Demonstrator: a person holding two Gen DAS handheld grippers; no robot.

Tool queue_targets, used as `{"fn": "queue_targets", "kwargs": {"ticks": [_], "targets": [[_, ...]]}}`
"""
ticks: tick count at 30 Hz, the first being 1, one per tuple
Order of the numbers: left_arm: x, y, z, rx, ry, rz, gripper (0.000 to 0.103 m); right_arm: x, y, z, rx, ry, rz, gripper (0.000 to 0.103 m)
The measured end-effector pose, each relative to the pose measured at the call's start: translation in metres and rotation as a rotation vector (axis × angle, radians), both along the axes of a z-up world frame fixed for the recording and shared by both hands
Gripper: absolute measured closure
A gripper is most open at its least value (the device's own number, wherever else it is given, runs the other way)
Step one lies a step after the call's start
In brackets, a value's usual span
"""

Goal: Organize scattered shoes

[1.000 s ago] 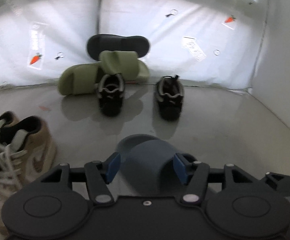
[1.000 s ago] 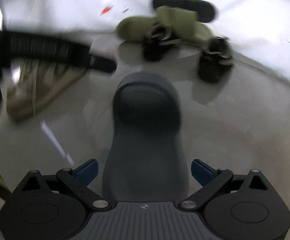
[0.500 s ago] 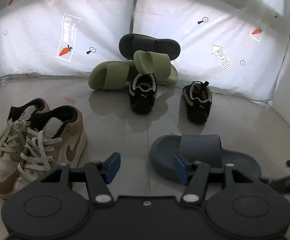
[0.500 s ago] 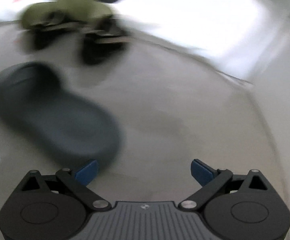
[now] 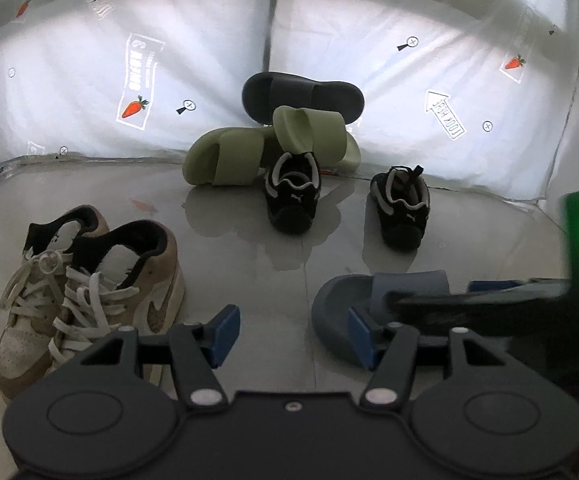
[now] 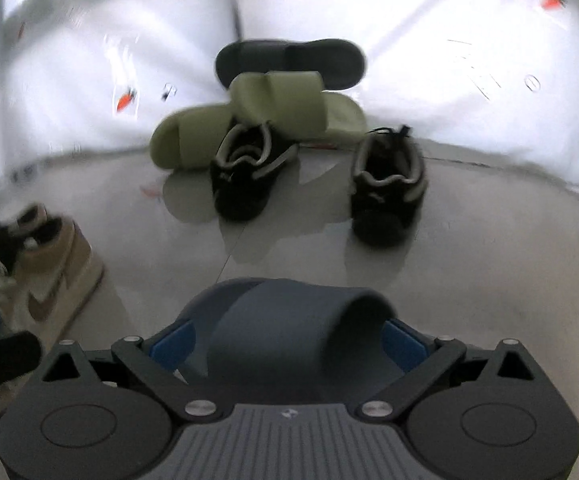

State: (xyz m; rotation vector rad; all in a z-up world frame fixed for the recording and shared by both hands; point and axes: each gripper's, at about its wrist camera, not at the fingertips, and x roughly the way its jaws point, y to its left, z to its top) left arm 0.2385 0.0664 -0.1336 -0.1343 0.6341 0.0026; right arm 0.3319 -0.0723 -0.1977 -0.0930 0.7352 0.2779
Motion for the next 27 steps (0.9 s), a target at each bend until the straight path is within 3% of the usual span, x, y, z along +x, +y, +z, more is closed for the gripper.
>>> {"fn": "queue_targets", "kwargs": {"ticks": [5,6,7,9,12,17,20,24,27], "targets": [[-0.004,0.011,0.0,-0.021,0.001,0.048,0.043,-0.013,-0.009,-0.009,0.03,0.055,0.203,0.031],[-0.005,0.013,-0.001,-0.027,0.003,0.058,0.043,-0.017,-0.017,-0.009,0.046,0.067,0.238,0.044],[-0.005,0.014,-0.001,-0.032,0.006,0.064,0.043,-0.021,-0.03,-0.008,0.091,0.094,0.274,0.051],[-0.005,0.016,-0.003,-0.041,0.012,0.07,0.043,-0.028,-0.058,-0.011,0.228,0.183,0.323,0.073],[-0.004,0.014,-0.004,-0.038,0.018,0.06,0.043,-0.045,-0.086,-0.011,0.288,0.231,0.396,0.071],[0.002,0.004,-0.003,-0.052,0.022,0.009,0.043,-0.063,-0.106,0.001,0.171,0.231,0.428,0.071],[0.002,-0.004,-0.002,-0.048,0.023,-0.028,0.043,-0.062,-0.127,0.012,0.162,0.261,0.445,0.069],[0.005,-0.012,-0.003,-0.041,0.029,-0.062,0.043,-0.068,-0.16,0.03,0.172,0.241,0.378,0.052],[0.007,-0.015,-0.004,-0.029,0.043,-0.061,0.043,-0.08,-0.174,0.032,0.099,0.24,0.31,0.053]]}}
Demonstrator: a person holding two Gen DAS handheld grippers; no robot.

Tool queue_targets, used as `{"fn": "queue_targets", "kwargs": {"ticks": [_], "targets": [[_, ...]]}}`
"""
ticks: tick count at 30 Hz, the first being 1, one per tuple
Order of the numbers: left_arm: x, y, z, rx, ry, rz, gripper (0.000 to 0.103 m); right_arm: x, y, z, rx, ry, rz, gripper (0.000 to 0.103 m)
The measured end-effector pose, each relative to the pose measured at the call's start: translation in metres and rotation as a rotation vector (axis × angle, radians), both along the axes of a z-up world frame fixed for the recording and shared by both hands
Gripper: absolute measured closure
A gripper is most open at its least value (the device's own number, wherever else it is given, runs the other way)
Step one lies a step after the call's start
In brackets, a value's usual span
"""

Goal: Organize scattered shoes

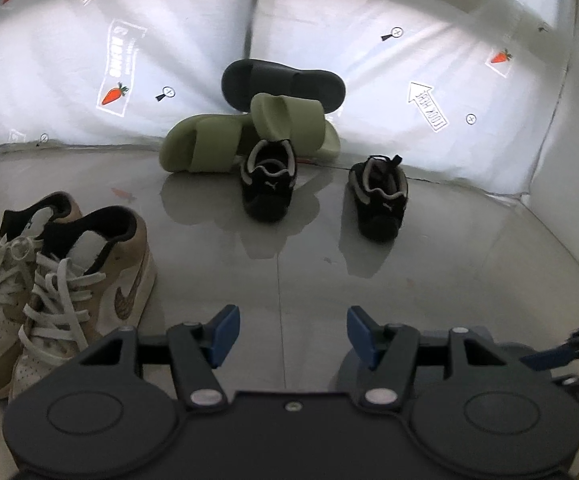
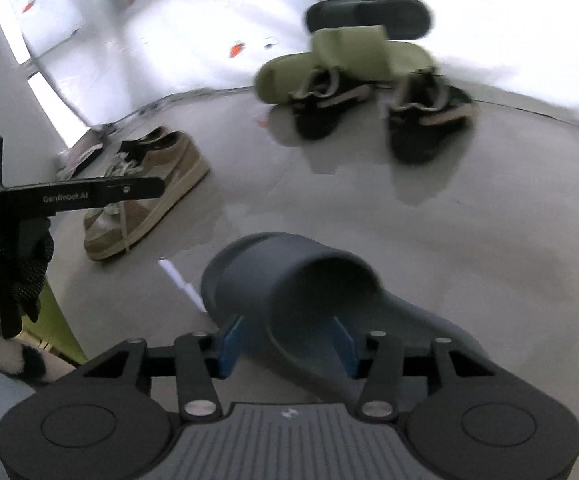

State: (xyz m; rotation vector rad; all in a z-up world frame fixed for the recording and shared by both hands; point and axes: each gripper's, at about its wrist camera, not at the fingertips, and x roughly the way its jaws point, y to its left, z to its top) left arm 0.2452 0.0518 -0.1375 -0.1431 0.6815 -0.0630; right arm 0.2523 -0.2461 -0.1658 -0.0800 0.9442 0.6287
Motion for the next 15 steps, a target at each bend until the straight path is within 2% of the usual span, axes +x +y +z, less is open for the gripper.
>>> {"fn": "queue_targets", "kwargs": {"ticks": [2,4,5,9,14,15], "targets": [[0.001,-0.001,0.0,0.008,0.01,0.0,0.043,-0.01,-0.003,-0.007,-0.106,-0.018,-0.035,0.054],[0.002,-0.003,-0.001,0.016,0.019,0.001,0.043,-0.02,-0.004,-0.02,-0.22,-0.008,-0.055,0.061],[0.003,-0.004,-0.001,0.02,0.024,0.001,0.043,-0.028,-0.003,-0.026,-0.266,-0.033,-0.048,0.066],[0.005,-0.007,-0.001,0.037,0.044,0.002,0.043,-0.025,0.001,-0.031,-0.308,-0.068,-0.097,0.067],[0.008,-0.011,-0.002,0.055,0.062,0.002,0.043,0.007,0.021,-0.042,-0.461,-0.174,-0.117,0.067],[0.007,-0.012,-0.001,0.056,0.059,-0.001,0.043,0.016,0.024,-0.043,-0.454,-0.188,-0.144,0.067]]}}
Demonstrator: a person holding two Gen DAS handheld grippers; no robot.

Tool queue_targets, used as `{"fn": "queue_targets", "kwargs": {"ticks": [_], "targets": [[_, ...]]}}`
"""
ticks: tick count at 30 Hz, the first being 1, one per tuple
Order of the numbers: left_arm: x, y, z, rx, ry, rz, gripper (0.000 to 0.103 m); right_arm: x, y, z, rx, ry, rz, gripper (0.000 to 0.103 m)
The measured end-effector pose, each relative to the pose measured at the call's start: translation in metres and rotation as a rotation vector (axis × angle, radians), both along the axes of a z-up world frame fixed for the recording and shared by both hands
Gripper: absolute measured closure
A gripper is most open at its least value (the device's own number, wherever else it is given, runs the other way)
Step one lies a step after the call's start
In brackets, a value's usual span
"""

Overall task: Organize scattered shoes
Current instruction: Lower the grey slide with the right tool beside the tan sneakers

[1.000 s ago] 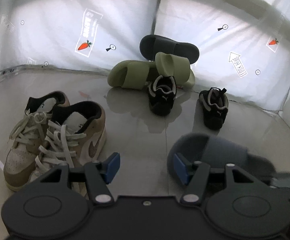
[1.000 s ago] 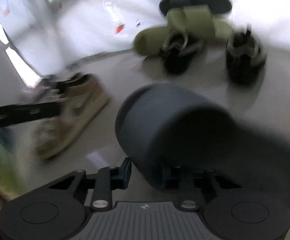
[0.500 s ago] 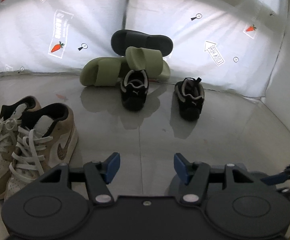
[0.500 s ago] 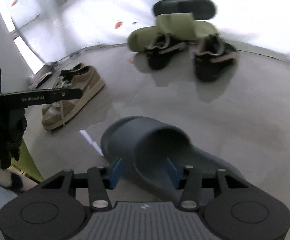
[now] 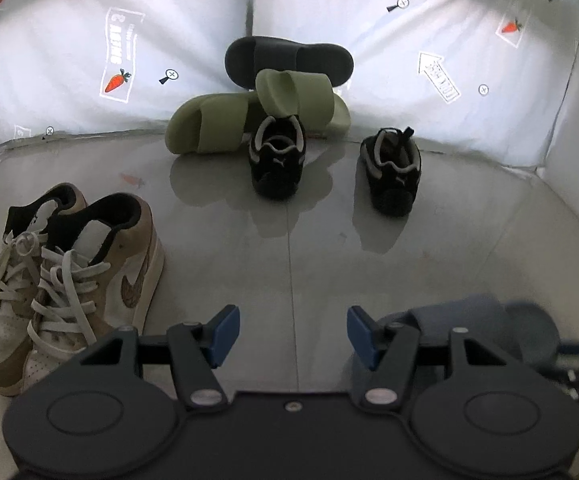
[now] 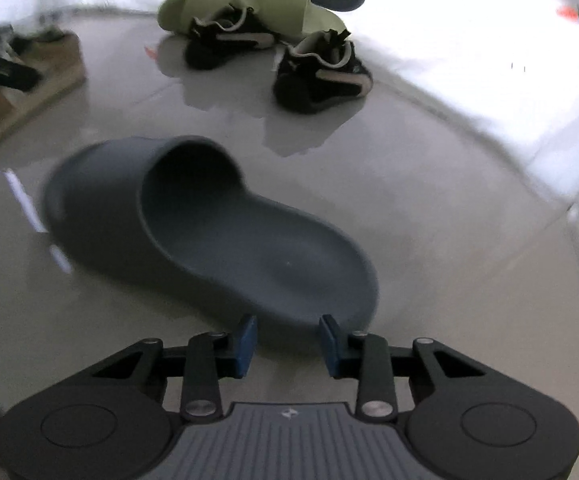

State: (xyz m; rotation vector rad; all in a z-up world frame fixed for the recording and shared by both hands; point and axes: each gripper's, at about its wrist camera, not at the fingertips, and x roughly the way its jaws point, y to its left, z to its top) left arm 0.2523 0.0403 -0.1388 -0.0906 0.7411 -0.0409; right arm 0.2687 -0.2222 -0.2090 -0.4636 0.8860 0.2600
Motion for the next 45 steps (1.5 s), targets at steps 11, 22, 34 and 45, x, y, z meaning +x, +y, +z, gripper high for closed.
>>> {"fn": "queue_targets", "kwargs": {"ticks": [11,22,34,45], "targets": [[-0.007,0.014,0.0,0.039,0.005,0.067,0.043,0.036,-0.071,-0.014,0.887,0.166,-0.601,0.032],[0.006,0.037,-0.004,0.12,0.156,0.102,0.042,0.066,0.023,-0.029,0.777,0.254,-0.359,0.034],[-0.001,0.079,-0.006,0.033,0.213,0.168,0.041,0.076,0.147,-0.022,0.731,0.319,-0.119,0.037],[-0.011,0.089,0.002,-0.036,0.158,0.104,0.041,0.076,0.162,-0.029,0.828,0.328,-0.142,0.034]]}}
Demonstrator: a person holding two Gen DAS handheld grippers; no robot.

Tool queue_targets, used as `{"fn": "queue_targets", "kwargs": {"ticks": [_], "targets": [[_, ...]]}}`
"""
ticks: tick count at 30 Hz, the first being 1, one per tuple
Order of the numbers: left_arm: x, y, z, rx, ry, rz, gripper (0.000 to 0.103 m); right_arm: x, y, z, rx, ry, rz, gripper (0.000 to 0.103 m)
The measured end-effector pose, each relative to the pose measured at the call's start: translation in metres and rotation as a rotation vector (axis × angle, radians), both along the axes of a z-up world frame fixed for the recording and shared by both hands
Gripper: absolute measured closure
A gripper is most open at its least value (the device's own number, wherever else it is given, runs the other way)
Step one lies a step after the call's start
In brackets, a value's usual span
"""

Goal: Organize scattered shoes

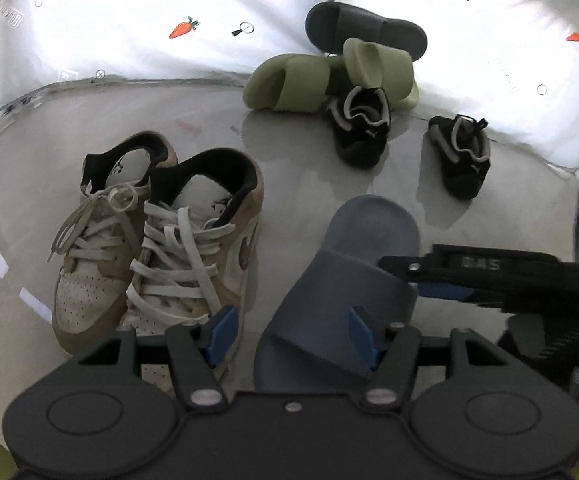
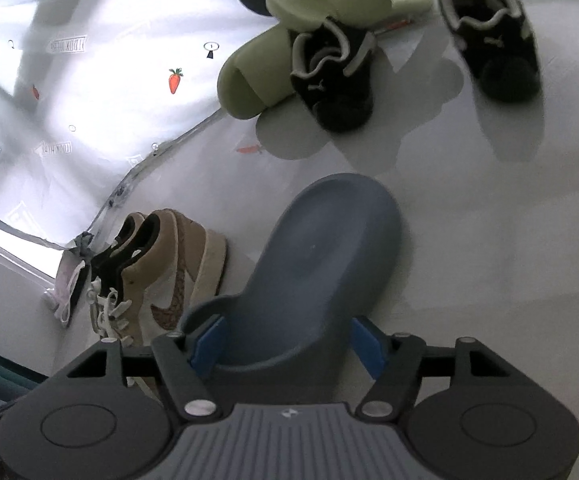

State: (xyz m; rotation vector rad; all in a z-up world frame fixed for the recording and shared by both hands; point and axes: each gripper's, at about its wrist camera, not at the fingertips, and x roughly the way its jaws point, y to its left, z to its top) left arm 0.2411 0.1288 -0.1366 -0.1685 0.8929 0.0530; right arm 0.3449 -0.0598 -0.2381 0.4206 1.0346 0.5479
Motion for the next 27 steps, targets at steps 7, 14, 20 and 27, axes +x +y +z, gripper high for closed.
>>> {"fn": "queue_targets", "kwargs": {"ticks": [7,14,20,27], "targets": [[-0.006,0.012,0.001,0.002,-0.015,0.019,0.041,0.005,0.059,0.001,-0.081,-0.065,0.131,0.038],[0.001,0.013,0.009,-0.011,-0.045,0.057,0.039,-0.008,0.029,0.024,-0.173,-0.179,0.094,0.013],[0.032,-0.01,0.016,-0.036,-0.116,0.009,0.034,-0.005,-0.024,0.06,-0.357,-0.386,-0.066,0.004],[0.097,-0.037,0.037,-0.006,-0.286,-0.06,0.022,0.033,-0.076,0.098,-0.374,-0.511,-0.234,0.001]]}}
